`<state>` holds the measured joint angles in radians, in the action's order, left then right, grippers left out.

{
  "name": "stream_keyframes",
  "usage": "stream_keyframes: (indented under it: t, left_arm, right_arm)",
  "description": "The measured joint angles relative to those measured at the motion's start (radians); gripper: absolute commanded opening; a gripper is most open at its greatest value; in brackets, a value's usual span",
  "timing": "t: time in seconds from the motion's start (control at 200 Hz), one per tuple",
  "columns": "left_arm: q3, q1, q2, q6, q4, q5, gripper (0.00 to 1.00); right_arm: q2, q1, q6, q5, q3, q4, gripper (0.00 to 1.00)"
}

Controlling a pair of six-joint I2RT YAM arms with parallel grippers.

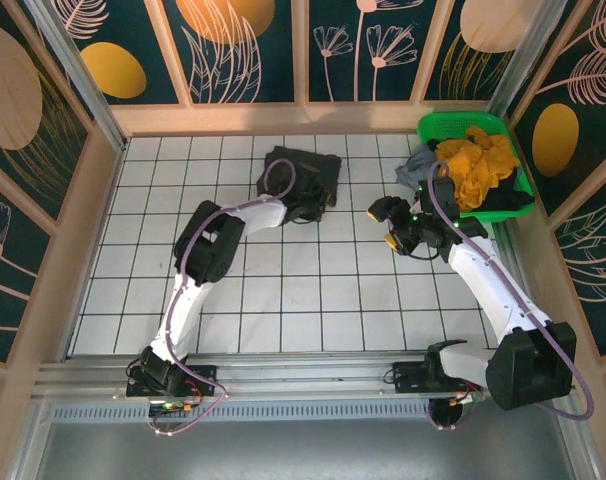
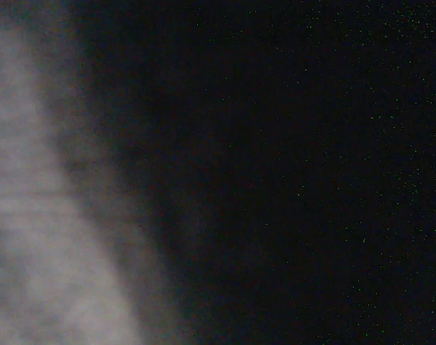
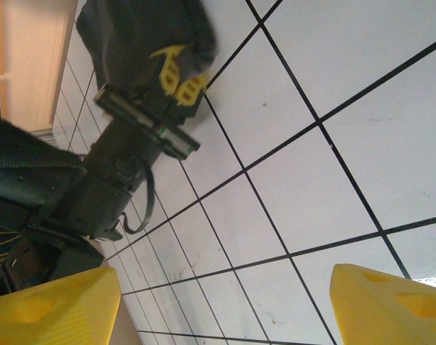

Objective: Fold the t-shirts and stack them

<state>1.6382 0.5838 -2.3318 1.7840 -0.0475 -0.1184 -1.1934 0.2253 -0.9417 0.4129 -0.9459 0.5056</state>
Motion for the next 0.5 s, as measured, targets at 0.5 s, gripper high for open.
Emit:
stream_keyframes:
  t: [0.5]
  left_arm:
    - [-0.322,-0.680,0.206,-0.587,-0.031,-0.198,0.00]
  right_arm:
    - [-0.010,0.044,0.018,0.050,0.010,-0.076,0.76]
